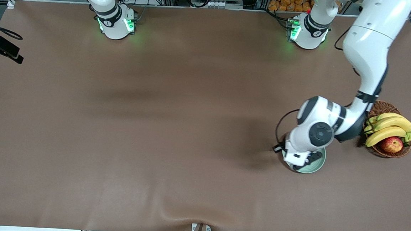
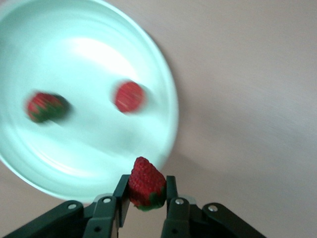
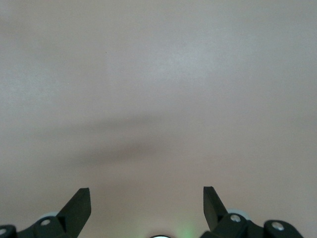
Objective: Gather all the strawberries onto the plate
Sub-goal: 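Lower the strawberry onto the plate and open the left gripper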
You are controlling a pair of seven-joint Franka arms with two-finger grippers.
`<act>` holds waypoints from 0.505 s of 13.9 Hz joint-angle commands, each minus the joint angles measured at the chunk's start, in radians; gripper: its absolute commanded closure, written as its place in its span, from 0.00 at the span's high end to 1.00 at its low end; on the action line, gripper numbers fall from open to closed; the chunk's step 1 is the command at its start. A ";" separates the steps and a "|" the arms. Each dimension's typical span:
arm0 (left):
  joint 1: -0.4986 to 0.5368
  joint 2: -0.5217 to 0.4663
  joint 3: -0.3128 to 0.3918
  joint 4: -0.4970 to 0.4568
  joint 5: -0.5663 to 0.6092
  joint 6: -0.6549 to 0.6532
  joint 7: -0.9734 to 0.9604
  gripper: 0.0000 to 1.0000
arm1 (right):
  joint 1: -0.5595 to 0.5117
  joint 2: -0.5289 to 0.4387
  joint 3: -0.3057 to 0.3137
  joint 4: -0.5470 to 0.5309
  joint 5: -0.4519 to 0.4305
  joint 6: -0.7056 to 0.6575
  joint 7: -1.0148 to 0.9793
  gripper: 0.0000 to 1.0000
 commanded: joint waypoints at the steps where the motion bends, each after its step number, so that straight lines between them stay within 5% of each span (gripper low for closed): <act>1: 0.043 -0.005 -0.006 -0.015 0.057 -0.029 0.054 0.00 | -0.011 -0.025 0.008 -0.034 -0.013 0.011 0.010 1.00; 2: 0.050 -0.002 -0.006 -0.015 0.058 -0.030 0.078 0.04 | -0.013 -0.025 0.006 -0.034 -0.010 0.014 0.009 1.00; 3: 0.066 -0.001 -0.005 -0.013 0.057 -0.030 0.101 0.30 | -0.016 -0.025 0.006 -0.036 -0.004 0.014 0.010 1.00; 4: 0.080 0.001 -0.005 -0.012 0.058 -0.030 0.113 0.90 | -0.017 -0.025 0.008 -0.036 -0.002 0.013 0.009 1.00; 5: 0.083 -0.002 -0.005 -0.007 0.058 -0.030 0.117 1.00 | -0.020 -0.025 0.008 -0.036 -0.002 0.008 0.004 1.00; 7: 0.088 -0.033 -0.006 -0.001 0.057 -0.032 0.130 1.00 | -0.020 -0.020 0.006 -0.028 -0.002 0.007 -0.020 1.00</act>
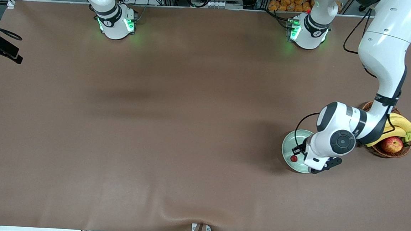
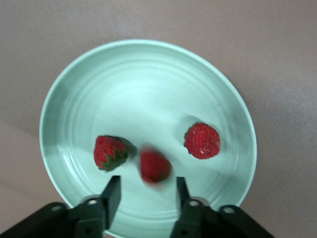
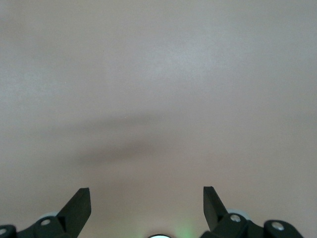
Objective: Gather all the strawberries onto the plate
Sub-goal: 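Lower the strawberry onto the plate and open the left gripper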
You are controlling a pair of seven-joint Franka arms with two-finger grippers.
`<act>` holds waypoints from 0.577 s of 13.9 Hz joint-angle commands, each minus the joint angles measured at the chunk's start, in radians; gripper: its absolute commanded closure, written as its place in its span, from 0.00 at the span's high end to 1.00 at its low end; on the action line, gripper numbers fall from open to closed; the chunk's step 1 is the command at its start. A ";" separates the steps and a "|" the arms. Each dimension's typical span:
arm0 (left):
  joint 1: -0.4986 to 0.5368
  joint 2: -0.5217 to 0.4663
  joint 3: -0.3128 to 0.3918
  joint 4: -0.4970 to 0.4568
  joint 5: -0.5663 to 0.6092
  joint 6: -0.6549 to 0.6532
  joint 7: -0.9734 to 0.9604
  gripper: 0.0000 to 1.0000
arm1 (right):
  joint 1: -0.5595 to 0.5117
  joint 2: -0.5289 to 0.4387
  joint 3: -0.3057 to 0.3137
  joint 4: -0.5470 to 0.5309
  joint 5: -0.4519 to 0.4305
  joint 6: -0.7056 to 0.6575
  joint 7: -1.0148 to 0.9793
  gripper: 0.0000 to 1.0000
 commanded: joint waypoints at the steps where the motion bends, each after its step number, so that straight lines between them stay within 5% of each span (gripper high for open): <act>1: 0.010 -0.064 -0.012 0.002 0.022 -0.020 0.017 1.00 | -0.019 -0.019 0.011 -0.017 -0.002 0.000 -0.012 1.00; 8: 0.015 -0.283 -0.022 0.128 -0.013 -0.222 0.164 1.00 | -0.004 -0.017 0.018 -0.008 -0.002 -0.004 -0.005 1.00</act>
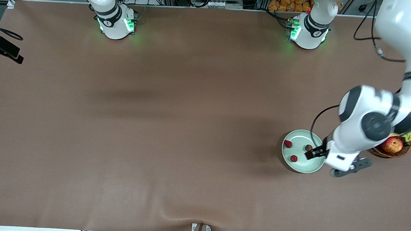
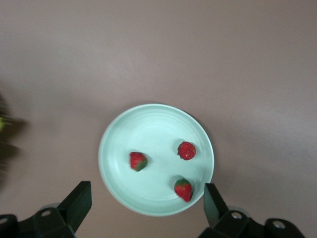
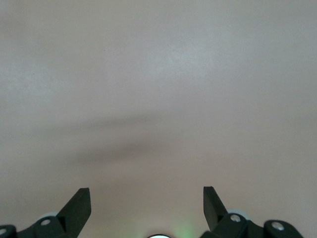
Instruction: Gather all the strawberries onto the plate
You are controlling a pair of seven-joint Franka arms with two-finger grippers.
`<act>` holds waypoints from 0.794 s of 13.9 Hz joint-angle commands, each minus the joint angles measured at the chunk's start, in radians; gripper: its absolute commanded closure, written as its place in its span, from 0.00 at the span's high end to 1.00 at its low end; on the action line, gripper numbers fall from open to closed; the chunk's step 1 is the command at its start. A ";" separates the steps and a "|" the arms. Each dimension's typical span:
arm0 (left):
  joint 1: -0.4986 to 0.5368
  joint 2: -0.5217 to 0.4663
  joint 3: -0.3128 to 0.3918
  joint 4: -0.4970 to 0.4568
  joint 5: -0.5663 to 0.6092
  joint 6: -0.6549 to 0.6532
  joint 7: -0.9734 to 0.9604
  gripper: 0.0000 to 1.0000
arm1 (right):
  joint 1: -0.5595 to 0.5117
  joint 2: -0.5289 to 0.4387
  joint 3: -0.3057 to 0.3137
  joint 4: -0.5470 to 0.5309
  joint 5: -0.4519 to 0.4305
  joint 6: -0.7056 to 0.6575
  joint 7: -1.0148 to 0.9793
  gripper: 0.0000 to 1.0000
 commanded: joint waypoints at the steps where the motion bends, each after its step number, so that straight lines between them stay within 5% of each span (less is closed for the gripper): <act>1: 0.023 -0.076 -0.007 0.053 -0.041 -0.104 0.109 1.00 | -0.004 -0.020 0.011 -0.005 -0.001 -0.005 -0.005 1.00; 11: 0.095 -0.288 -0.009 0.090 -0.171 -0.314 0.307 1.00 | -0.006 -0.020 0.009 0.009 -0.001 -0.019 -0.005 1.00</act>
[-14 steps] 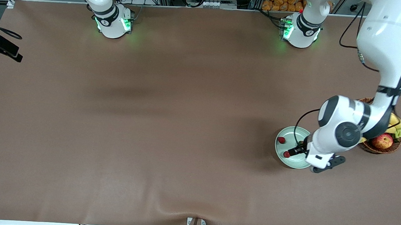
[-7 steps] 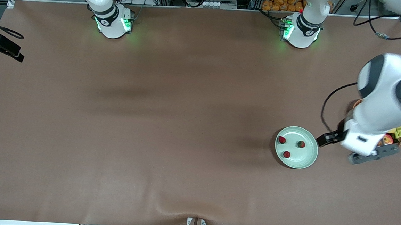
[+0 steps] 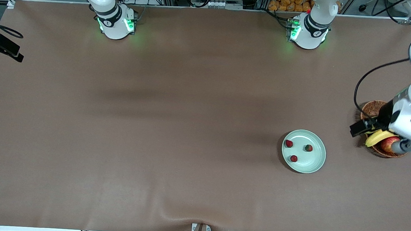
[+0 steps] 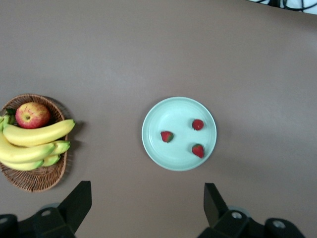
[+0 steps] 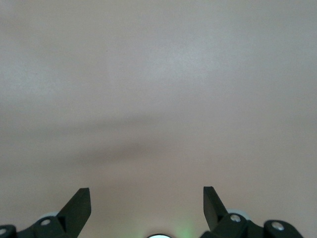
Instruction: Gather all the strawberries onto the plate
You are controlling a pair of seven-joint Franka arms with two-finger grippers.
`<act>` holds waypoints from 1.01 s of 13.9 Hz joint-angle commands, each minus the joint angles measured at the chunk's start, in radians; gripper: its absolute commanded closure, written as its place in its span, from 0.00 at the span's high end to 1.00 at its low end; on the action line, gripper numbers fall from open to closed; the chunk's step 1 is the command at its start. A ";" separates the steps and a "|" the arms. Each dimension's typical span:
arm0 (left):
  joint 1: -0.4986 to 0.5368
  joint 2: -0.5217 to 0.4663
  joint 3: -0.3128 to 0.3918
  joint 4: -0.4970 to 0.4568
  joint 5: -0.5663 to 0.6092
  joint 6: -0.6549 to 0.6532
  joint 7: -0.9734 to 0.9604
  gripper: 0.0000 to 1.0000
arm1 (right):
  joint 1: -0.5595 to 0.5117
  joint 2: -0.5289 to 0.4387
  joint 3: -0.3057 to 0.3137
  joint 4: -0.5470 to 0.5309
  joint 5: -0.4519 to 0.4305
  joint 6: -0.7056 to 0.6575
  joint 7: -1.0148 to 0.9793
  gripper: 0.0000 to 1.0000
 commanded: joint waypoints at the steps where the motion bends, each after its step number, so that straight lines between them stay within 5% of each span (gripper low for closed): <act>1: 0.009 -0.069 -0.006 -0.013 -0.026 -0.063 0.062 1.00 | -0.007 -0.015 0.005 -0.002 -0.001 -0.012 -0.005 1.00; 7: -0.107 -0.158 0.204 -0.062 -0.161 -0.102 0.247 1.00 | -0.006 -0.014 0.006 -0.002 0.000 -0.017 -0.003 1.00; 14: -0.104 -0.206 0.214 -0.113 -0.179 -0.105 0.289 1.00 | -0.009 -0.017 0.005 -0.002 -0.001 -0.020 -0.003 1.00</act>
